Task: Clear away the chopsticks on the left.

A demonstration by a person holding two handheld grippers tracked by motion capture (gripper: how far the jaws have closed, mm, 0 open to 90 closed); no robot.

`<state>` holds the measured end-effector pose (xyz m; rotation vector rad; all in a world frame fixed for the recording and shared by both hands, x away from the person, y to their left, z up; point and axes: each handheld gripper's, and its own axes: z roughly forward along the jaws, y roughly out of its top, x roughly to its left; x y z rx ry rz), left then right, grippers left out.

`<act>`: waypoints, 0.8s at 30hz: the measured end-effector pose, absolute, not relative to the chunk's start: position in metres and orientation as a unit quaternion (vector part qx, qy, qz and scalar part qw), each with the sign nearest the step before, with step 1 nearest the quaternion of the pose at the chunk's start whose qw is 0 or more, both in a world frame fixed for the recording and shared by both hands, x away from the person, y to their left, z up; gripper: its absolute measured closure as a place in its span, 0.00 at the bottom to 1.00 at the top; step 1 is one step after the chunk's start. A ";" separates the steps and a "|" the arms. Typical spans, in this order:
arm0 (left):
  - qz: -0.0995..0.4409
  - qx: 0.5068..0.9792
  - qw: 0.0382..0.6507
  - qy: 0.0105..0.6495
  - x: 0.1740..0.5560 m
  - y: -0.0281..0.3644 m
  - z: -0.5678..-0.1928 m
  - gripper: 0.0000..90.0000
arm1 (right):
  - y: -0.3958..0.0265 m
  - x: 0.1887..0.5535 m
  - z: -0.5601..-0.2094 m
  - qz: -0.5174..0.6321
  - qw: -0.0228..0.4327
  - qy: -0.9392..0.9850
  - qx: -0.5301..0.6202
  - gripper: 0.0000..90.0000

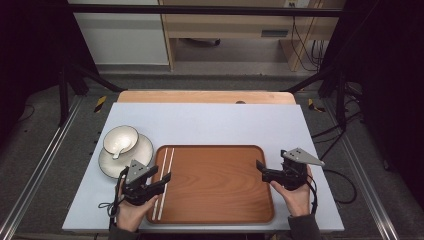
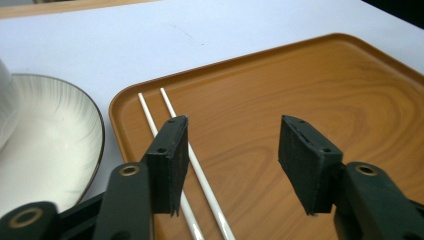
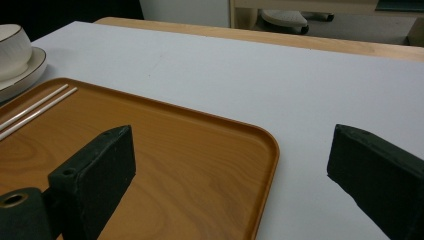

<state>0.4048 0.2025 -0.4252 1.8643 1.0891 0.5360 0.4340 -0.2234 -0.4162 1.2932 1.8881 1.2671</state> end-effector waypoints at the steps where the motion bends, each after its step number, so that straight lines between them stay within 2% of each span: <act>1: 0.214 0.755 0.442 0.435 0.405 0.205 -0.425 0.48 | -0.224 0.434 -0.416 0.467 0.260 0.696 0.479 0.06; 13: 0.205 0.761 0.451 0.420 0.405 0.244 -0.432 0.31 | -0.228 0.435 -0.419 0.462 0.260 0.695 0.486 0.06; 24: 0.207 0.762 0.450 0.416 0.399 0.270 -0.444 0.26 | -0.229 0.436 -0.421 0.458 0.258 0.696 0.490 0.05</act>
